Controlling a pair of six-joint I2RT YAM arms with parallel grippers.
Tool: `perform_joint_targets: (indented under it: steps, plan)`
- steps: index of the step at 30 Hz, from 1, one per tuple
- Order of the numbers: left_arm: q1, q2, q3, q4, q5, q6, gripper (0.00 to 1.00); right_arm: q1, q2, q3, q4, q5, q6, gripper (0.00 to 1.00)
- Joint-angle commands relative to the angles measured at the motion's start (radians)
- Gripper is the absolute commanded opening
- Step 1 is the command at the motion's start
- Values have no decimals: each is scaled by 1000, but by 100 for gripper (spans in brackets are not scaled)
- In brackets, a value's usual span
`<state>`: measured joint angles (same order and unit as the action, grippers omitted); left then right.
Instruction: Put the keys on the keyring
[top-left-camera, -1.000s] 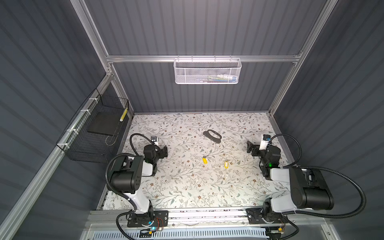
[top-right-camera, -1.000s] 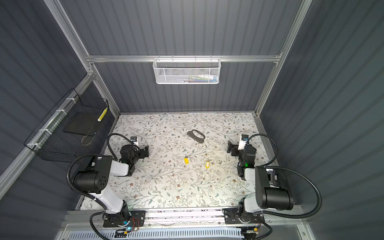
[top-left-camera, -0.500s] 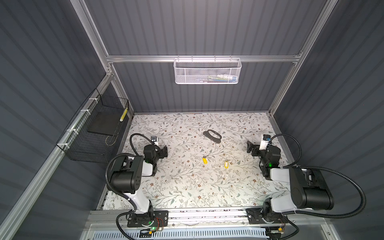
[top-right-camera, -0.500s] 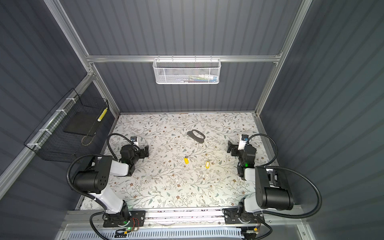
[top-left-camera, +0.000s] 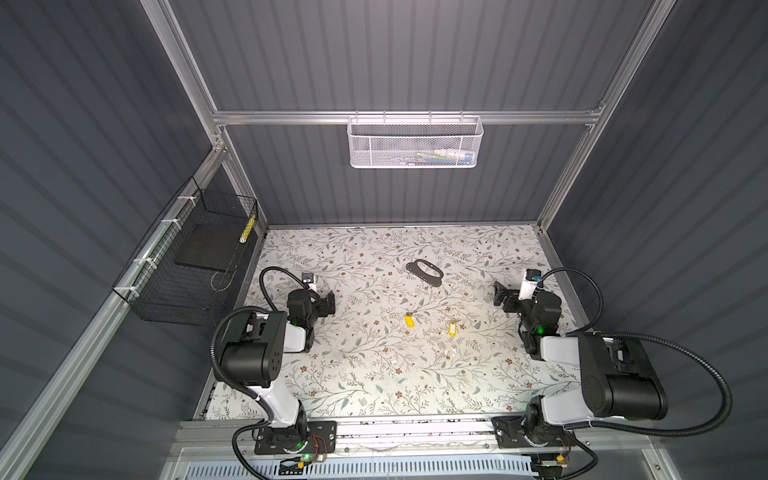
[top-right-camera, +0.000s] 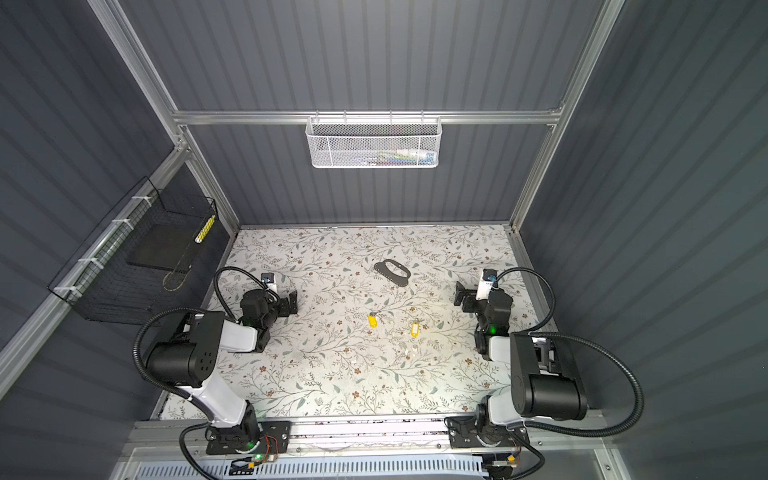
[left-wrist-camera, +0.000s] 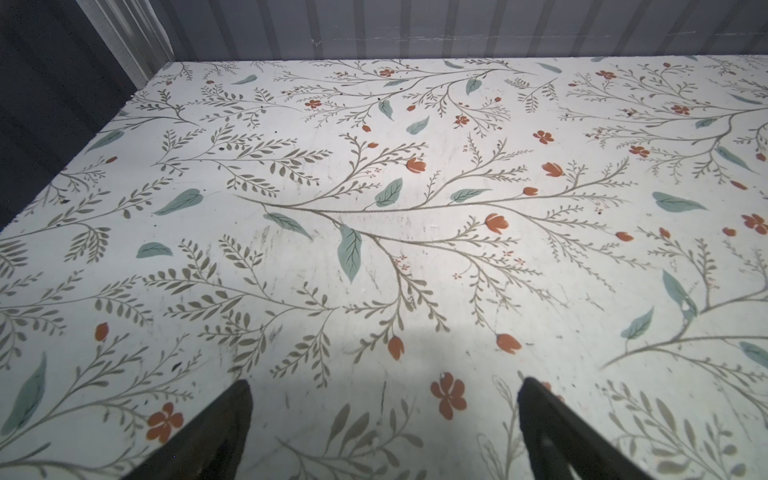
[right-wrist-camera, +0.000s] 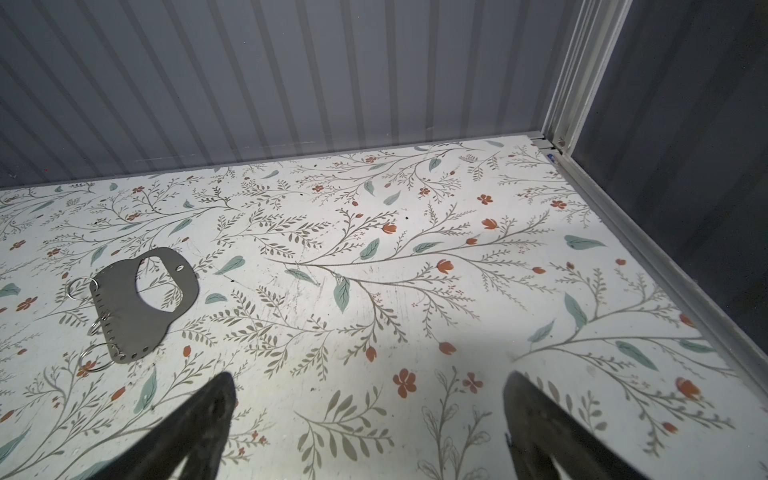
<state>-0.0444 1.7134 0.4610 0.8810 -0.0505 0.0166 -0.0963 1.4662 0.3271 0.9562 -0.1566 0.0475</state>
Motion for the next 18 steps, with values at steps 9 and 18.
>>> perform_joint_targets:
  steps: [9, 18]
  plan:
    - [-1, -75, 103, -185, 43, 49, 100, 12, -146, 57, -186, 77, 7, 99]
    - [-82, -195, 450, -788, -15, -209, 100, 42, -340, 264, -668, 134, 151, 99]
